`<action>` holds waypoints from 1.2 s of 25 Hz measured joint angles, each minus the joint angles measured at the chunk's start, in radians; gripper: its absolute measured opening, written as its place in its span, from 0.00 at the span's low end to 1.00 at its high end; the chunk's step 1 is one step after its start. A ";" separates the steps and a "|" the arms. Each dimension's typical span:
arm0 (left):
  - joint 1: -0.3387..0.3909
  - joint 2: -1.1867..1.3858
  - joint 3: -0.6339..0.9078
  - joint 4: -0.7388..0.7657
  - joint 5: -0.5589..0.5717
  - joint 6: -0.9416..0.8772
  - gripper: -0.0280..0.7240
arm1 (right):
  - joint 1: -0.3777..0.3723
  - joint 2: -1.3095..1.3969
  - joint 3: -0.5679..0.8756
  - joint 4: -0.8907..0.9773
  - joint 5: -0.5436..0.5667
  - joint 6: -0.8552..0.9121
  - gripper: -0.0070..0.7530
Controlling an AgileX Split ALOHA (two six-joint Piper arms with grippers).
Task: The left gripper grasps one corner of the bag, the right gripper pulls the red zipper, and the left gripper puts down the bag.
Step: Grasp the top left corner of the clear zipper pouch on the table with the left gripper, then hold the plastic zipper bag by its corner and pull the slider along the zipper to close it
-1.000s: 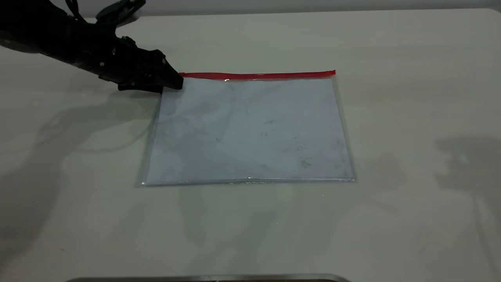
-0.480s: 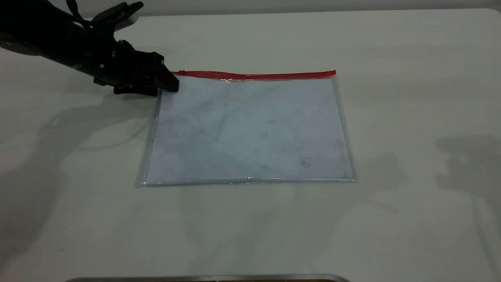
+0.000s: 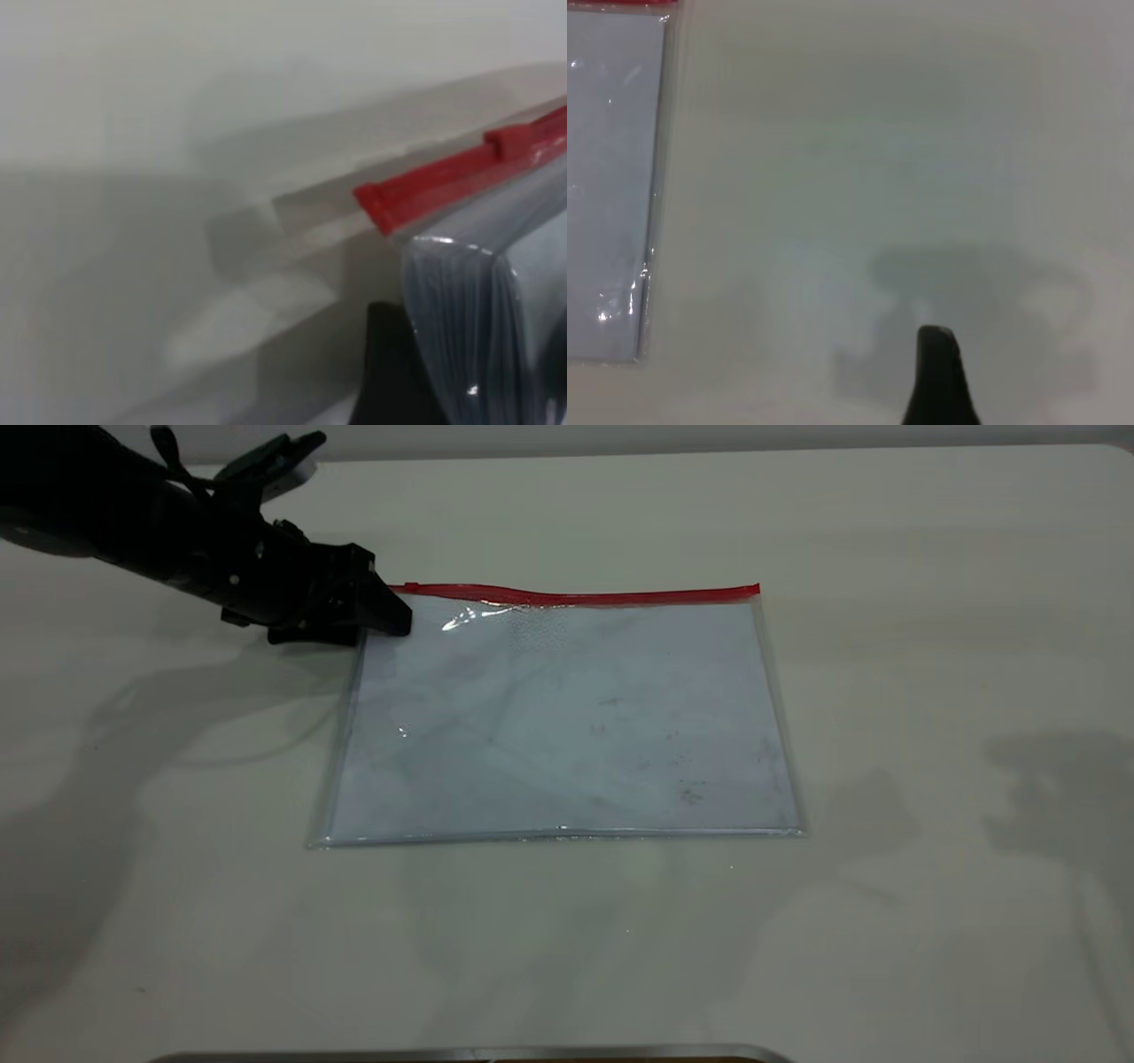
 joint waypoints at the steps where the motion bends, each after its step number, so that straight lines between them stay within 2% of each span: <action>1: 0.000 0.002 -0.001 -0.002 0.007 0.002 0.75 | 0.000 0.000 0.000 0.000 0.000 0.000 0.77; 3: 0.000 0.009 -0.001 -0.006 0.037 0.014 0.70 | 0.000 0.000 0.000 0.000 0.000 0.000 0.77; 6: 0.000 0.020 -0.001 -0.028 0.079 0.062 0.55 | 0.000 0.000 0.000 0.000 0.000 0.000 0.77; 9: 0.000 0.022 -0.001 -0.066 0.109 0.160 0.26 | 0.000 0.000 0.000 0.000 -0.005 0.000 0.77; 11: 0.000 0.022 -0.001 -0.075 0.139 0.245 0.12 | 0.000 0.000 0.000 0.000 -0.016 0.000 0.77; 16: 0.000 0.020 -0.063 -0.008 0.266 0.422 0.11 | 0.000 0.000 0.000 0.000 -0.082 -0.019 0.77; 22: -0.016 0.018 -0.232 0.254 0.468 0.455 0.11 | 0.010 0.023 -0.013 0.000 -0.128 -0.068 0.77; 25: -0.042 0.018 -0.310 0.385 0.532 0.456 0.11 | 0.043 0.077 -0.063 0.000 -0.132 -0.104 0.77; 30: -0.103 0.018 -0.411 0.567 0.576 0.464 0.11 | 0.129 0.211 -0.171 0.000 -0.133 -0.179 0.77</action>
